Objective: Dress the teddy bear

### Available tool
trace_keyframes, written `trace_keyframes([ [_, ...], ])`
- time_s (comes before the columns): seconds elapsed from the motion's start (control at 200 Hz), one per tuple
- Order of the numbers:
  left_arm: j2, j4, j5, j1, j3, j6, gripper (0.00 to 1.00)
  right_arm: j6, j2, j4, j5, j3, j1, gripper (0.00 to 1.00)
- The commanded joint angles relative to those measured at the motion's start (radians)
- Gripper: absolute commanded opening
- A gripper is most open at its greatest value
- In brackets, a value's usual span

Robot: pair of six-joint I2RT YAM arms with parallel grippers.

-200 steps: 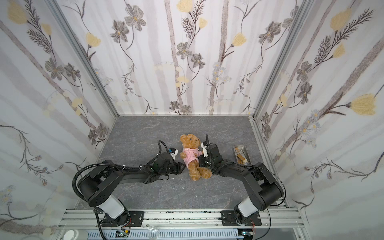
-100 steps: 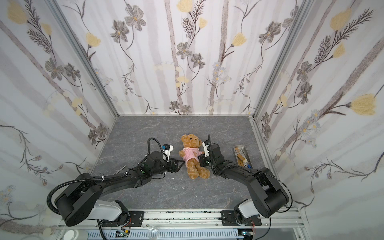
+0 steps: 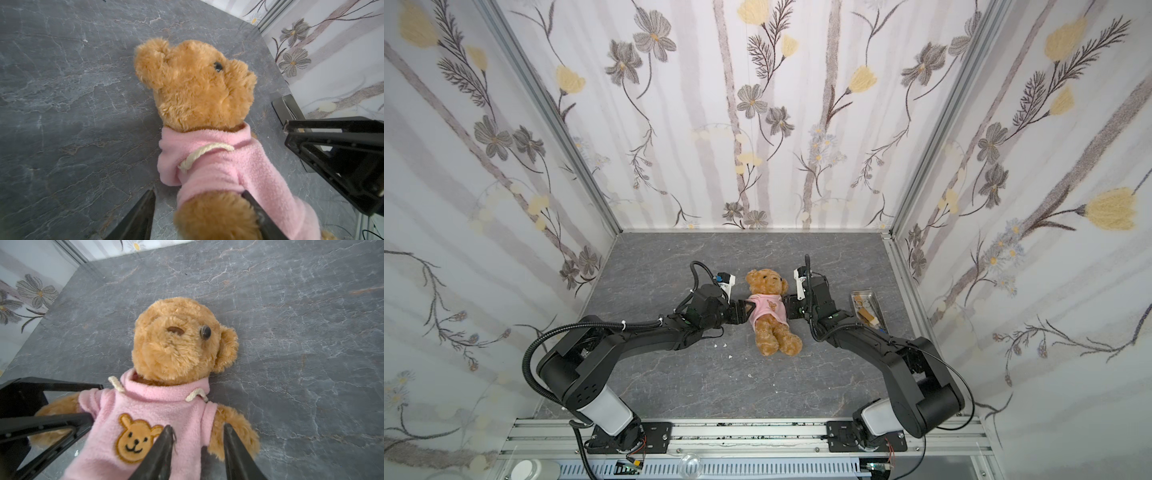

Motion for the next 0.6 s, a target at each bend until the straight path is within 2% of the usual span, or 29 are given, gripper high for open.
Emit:
trace_keyframes([
  [0.0, 0.026, 0.013, -0.029, 0.007, 0.015, 0.014, 0.54, 0.012, 0.079, 0.062, -0.039, 0.055, -0.013, 0.33],
  [0.145, 0.040, 0.015, -0.045, 0.011, 0.005, 0.018, 0.44, 0.049, 0.152, 0.123, -0.079, 0.049, -0.014, 0.29],
  [0.33, 0.052, 0.023, -0.066, 0.015, -0.032, 0.033, 0.32, 0.051, 0.205, 0.163, -0.056, -0.010, -0.024, 0.27],
  [0.505, 0.045, 0.027, -0.080, 0.027, -0.078, 0.050, 0.31, -0.005, 0.197, 0.126, -0.021, -0.009, -0.047, 0.28],
  [0.594, 0.023, 0.028, -0.065, 0.027, -0.083, 0.068, 0.35, -0.057, 0.149, 0.093, -0.011, 0.010, -0.047, 0.29],
])
